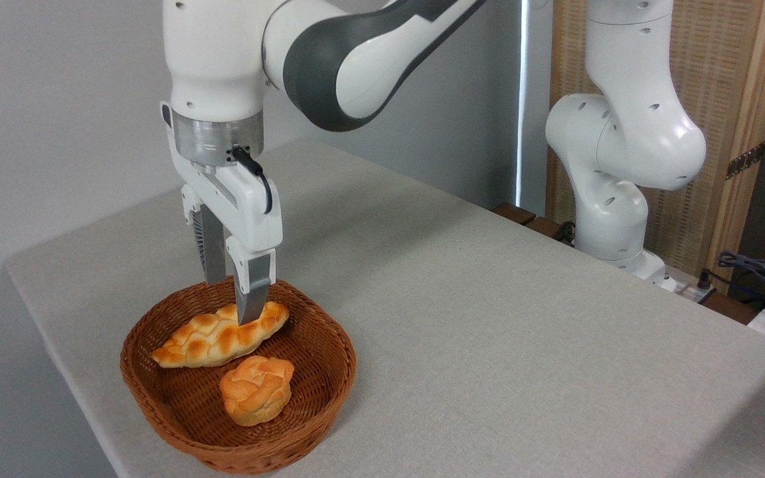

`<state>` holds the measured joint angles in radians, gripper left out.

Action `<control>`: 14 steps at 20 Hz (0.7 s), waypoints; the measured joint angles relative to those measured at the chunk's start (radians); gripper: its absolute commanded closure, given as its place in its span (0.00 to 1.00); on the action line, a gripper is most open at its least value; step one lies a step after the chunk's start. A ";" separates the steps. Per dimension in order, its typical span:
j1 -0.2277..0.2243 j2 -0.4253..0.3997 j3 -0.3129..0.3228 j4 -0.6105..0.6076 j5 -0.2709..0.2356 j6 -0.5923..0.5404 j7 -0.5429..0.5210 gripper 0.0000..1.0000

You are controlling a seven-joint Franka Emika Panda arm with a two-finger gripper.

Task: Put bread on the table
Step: 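Lower the open gripper down onto the braided bread roll, then close the gripper fingers around the braided bread roll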

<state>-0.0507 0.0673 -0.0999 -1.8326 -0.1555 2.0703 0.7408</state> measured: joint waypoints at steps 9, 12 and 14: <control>0.002 0.009 -0.026 -0.047 -0.191 0.042 0.164 0.00; 0.004 0.020 -0.025 -0.048 -0.198 0.043 0.178 0.00; 0.007 0.031 -0.024 -0.048 -0.198 0.043 0.179 0.00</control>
<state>-0.0433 0.0981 -0.1238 -1.8806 -0.3532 2.1136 0.9195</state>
